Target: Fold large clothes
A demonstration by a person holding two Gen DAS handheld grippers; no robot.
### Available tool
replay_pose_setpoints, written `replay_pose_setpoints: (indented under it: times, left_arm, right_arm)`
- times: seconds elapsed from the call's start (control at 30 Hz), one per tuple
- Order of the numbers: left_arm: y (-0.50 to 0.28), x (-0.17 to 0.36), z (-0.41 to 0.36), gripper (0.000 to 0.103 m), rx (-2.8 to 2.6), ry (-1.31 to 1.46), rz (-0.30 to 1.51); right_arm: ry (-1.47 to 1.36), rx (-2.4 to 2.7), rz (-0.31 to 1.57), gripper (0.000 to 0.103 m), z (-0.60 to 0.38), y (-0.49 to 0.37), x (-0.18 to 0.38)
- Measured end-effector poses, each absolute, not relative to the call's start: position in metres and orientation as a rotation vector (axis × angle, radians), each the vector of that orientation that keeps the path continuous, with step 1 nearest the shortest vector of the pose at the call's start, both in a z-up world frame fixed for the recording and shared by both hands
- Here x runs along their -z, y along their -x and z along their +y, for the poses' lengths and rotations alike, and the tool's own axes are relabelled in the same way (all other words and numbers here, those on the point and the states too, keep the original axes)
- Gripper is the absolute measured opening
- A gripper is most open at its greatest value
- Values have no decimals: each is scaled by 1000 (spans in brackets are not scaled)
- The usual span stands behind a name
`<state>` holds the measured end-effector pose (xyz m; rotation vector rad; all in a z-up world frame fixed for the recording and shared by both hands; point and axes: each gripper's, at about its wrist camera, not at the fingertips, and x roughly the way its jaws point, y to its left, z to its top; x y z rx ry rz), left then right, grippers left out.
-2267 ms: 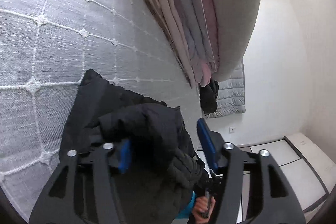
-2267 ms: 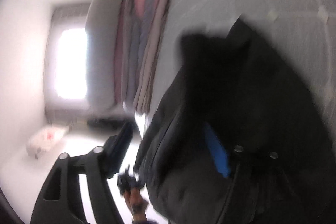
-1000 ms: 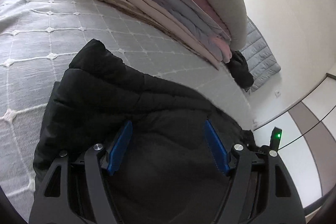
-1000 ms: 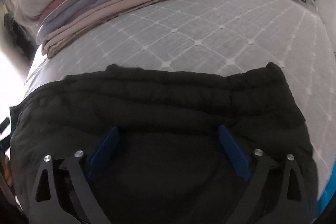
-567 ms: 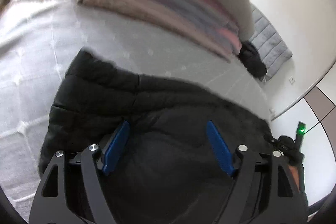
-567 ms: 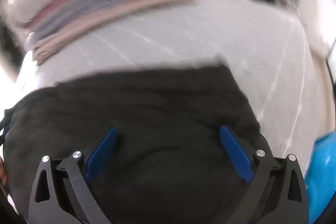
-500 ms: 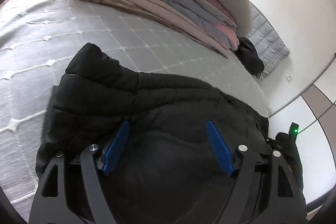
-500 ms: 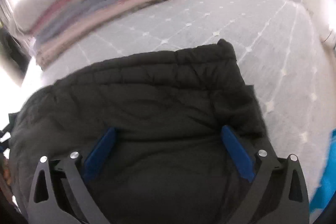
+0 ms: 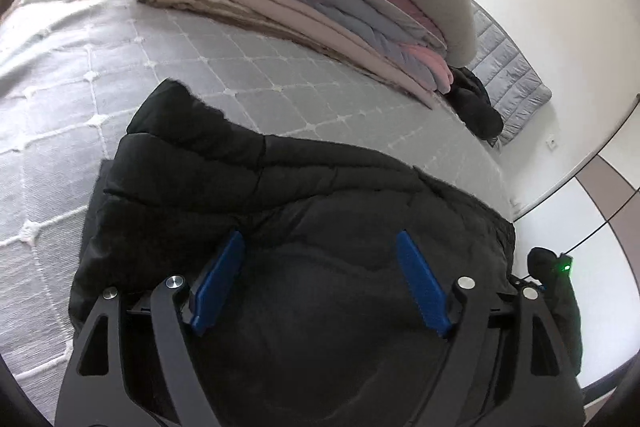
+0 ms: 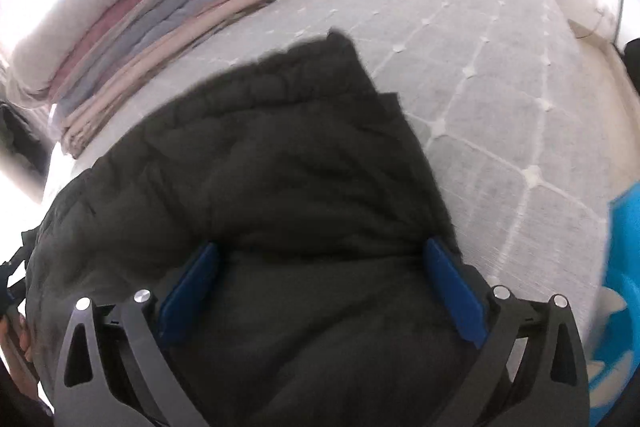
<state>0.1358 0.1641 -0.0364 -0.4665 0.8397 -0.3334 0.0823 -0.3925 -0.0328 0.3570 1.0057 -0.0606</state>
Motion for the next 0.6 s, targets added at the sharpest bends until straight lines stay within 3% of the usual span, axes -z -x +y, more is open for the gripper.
replay_pose_setpoints:
  times: [0.17,0.33,0.43,0.6]
  left_arm:
    - [-110,6,184,76,344,543,758]
    - [-74,-19,223,77,330,640,681]
    - [-46,-15,259,79,307,764,670]
    - [-13,9,301,79,272,917,767]
  right_arm:
    - [-302,-53,903,97,-349,-38,-14]
    - [-184,-71,1040,98,-333,-35,25]
    - [-265,-46,1067,97,-344,-33,14]
    - [-259,-127,950,97,-313,-5,-33]
